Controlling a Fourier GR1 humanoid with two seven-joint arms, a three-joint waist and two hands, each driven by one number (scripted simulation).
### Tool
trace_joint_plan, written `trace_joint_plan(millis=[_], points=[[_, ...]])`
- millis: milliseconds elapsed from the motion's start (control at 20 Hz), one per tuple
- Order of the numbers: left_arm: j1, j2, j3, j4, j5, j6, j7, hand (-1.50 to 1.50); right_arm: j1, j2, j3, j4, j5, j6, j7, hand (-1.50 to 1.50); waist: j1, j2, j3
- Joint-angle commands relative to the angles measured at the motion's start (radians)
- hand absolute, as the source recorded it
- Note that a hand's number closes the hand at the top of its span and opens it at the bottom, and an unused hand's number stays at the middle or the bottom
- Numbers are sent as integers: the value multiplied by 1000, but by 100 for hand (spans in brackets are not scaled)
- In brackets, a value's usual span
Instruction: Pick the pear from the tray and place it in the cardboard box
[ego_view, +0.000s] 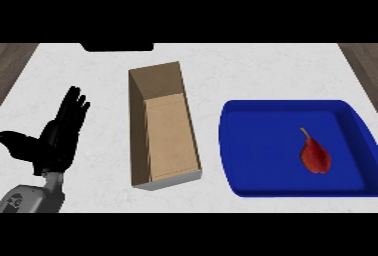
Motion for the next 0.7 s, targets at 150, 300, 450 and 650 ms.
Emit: trace_joint_plan(millis=[150, 300, 450, 650], points=[[-25, -3, 19, -58, 22, 18, 104, 0, 28, -170, 36, 92, 132, 159, -145, -150, 11, -2, -4], [-50, 4, 33, -24, 16, 12, 91, 0, 60, -318, 109, -1, 172, 292, -1, -150, 0, -2, -8], [-17, -20, -4, -88, -3, 40, 106, 0, 60, -388, 171, -6, 186, 438, 77, -150, 14, -3, -7], [102, -23, 0, -115, -14, 4, 35, 0, 76, -412, 164, -183, 117, 514, 256, -150, 6, -7, -8]])
